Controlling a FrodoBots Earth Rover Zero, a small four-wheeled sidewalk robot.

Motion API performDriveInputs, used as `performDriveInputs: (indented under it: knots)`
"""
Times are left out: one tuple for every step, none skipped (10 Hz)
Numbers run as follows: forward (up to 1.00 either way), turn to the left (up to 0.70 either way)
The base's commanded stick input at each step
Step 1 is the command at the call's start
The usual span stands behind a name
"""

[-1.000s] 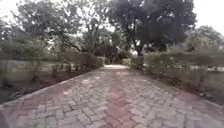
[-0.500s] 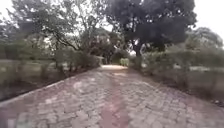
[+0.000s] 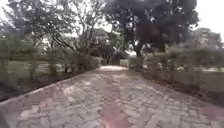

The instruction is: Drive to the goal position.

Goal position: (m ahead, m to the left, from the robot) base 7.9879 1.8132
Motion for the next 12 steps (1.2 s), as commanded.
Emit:
performDriveInputs:
  knots:
    - [0.85, 0.00]
    - [0.85, 0.00]
    - [0.85, 0.00]
    - [0.85, 0.00]
    - [0.85, 0.00]
    - [0.85, 0.00]
    - [0.85, 0.00]
    - [0.85, 0.00]
    - [0.85, 0.00]
    - [0.85, 0.00]
    - [0.85, 0.00]
    - [0.85, 0.00]
